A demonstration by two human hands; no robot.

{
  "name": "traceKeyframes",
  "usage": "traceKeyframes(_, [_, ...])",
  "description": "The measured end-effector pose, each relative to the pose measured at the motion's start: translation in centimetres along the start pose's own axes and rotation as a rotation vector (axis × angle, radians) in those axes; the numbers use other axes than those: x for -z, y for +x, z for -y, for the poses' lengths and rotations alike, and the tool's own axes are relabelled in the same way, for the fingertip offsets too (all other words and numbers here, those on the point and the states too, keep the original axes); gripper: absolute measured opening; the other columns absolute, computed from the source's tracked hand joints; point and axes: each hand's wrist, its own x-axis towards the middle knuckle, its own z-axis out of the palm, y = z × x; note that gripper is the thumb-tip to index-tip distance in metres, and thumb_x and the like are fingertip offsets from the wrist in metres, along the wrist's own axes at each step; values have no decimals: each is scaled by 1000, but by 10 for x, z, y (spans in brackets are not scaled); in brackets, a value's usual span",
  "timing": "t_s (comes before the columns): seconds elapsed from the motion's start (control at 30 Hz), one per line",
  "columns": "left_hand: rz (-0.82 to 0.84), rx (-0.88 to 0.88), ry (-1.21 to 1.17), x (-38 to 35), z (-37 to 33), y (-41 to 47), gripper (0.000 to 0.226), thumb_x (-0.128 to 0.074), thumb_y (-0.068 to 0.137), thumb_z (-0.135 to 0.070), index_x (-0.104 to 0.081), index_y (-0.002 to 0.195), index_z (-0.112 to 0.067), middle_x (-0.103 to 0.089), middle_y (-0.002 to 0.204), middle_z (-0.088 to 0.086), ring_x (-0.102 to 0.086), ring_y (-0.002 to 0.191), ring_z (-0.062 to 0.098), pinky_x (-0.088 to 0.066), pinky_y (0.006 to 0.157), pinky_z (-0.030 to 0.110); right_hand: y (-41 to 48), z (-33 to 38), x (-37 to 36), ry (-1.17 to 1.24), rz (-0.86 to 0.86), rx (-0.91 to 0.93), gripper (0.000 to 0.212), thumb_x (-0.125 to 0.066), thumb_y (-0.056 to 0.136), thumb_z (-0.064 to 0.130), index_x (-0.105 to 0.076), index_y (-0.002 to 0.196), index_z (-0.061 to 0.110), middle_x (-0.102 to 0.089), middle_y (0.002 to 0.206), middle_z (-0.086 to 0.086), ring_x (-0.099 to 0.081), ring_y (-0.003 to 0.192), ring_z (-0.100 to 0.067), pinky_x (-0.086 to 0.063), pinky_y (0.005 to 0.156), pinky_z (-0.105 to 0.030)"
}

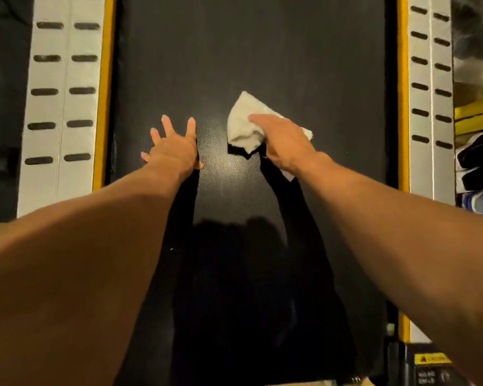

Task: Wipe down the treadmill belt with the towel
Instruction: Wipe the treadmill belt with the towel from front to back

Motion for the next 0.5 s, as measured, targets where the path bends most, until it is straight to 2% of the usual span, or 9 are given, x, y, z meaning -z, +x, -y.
traceKeyframes(0.03, [-2, 4, 15, 1, -1, 0, 98, -67, 89, -32, 8, 152, -38, 24, 157, 15, 11, 145, 44, -16, 108, 70, 0, -6, -3, -5, 64, -16, 67, -46, 83, -1, -37, 144, 26, -34, 153, -4, -32, 139, -30, -33, 108, -48])
traceKeyframes(0.1, [3, 20, 44, 1, -2, 1, 98, -66, 90, -32, 9, 152, -37, 24, 157, 16, 10, 145, 45, -16, 108, 70, -1, -8, -11, -25, 108, -28, 73, -48, 84, -4, -30, 147, 26, -20, 158, -2, -19, 144, -29, -28, 111, -51])
traceKeyframes(0.23, [5, 9, 82, 0, -3, 4, 97, -63, 91, -36, 13, 151, -36, 24, 157, 19, 8, 144, 47, -20, 108, 69, -3, -4, -22, -67, 29, -20, 78, -46, 82, -9, -24, 149, 23, -14, 160, -3, -14, 145, -31, -22, 113, -52])
traceKeyframes(0.3, [10, 12, 84, 1, -3, 4, 97, -62, 91, -37, 14, 151, -36, 24, 157, 18, 8, 145, 47, -21, 109, 68, -1, -5, -23, -39, -6, -32, 68, -42, 86, -4, -29, 147, 23, -20, 158, -4, -19, 144, -31, -23, 114, -50])
traceKeyframes(0.37, [-4, 32, 98, 1, -1, 4, 97, -62, 91, -39, 14, 150, -37, 24, 157, 17, 9, 145, 45, -21, 110, 67, -5, -6, -24, -23, -72, -3, 59, -43, 86, 0, -40, 141, 21, -34, 152, -5, -32, 138, -31, -30, 109, -48])
traceKeyframes(0.5, [-2, 49, 79, -2, -4, 4, 97, -63, 90, -38, 13, 150, -41, 25, 158, 13, 10, 146, 42, -21, 111, 65, -38, -9, -19, 31, -3, 181, 49, -47, 86, 4, -56, 131, 22, -54, 137, 0, -47, 126, -29, -40, 99, -44])
